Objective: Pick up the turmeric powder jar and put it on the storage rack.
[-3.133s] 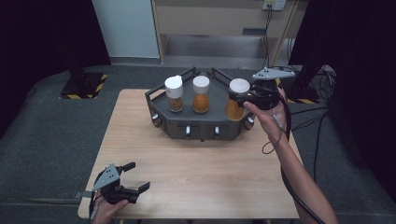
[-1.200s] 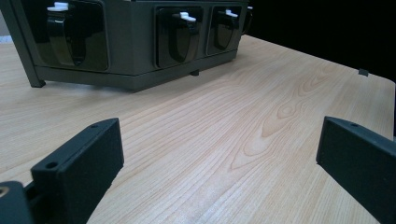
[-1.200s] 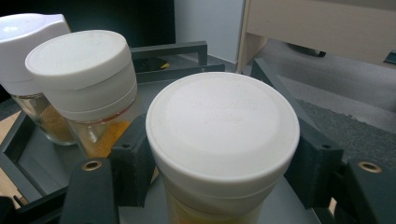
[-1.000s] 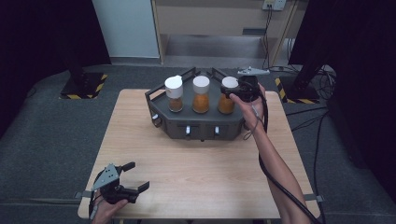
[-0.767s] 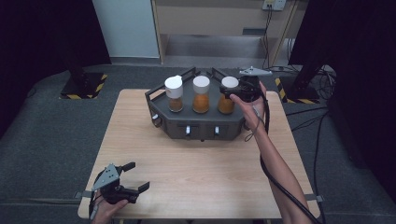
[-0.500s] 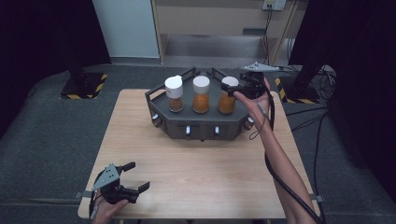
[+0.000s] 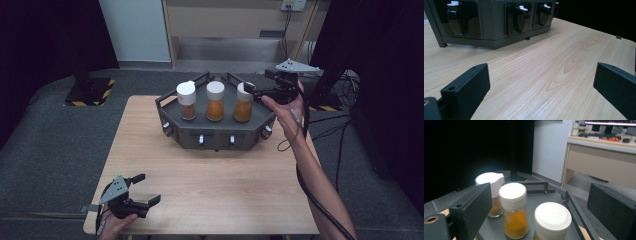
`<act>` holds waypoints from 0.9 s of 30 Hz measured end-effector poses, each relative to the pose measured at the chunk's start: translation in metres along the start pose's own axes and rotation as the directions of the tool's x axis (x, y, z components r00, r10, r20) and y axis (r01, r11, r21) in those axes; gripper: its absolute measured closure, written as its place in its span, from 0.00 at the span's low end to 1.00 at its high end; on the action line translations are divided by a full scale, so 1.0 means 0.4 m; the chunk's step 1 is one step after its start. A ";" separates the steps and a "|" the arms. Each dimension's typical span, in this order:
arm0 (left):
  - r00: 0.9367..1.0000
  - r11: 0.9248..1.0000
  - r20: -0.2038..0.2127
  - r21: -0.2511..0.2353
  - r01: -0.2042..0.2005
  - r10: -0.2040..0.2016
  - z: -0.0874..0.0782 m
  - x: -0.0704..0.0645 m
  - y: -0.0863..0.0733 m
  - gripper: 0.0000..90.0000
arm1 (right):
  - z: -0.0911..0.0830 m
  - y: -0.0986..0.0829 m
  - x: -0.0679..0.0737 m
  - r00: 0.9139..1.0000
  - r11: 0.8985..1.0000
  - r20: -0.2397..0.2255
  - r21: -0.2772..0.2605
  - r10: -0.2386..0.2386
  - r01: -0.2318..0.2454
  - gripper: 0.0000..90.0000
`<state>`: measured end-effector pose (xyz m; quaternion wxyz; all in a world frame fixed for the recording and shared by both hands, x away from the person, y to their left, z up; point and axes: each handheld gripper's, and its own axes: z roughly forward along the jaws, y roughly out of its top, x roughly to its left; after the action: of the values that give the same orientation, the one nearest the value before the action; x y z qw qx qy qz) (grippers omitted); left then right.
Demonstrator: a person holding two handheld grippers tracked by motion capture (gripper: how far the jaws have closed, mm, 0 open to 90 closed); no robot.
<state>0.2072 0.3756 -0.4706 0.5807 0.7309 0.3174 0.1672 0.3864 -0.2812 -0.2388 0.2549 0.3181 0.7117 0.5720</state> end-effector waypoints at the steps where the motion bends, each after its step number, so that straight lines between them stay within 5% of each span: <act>1: 1.000 1.000 0.000 0.001 0.000 0.000 0.000 0.000 0.000 0.00 | -0.012 0.001 0.007 1.000 1.000 -0.005 -0.008 -0.004 0.004 0.07; 7: 1.000 1.000 0.000 0.001 0.002 -0.002 0.001 0.000 0.000 0.00 | -0.064 -0.005 0.029 1.000 0.998 -0.023 -0.055 -0.020 0.019 0.07; 27: 1.000 1.000 0.004 -0.007 -0.006 0.006 0.002 -0.001 0.000 0.00 | -0.198 -0.080 0.090 0.995 0.994 -0.060 -0.072 -0.081 0.077 0.06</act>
<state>0.2075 0.3747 -0.4706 0.5832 0.7301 0.3135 0.1688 0.2996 -0.3107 -0.2527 0.2657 0.2627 0.7111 0.5955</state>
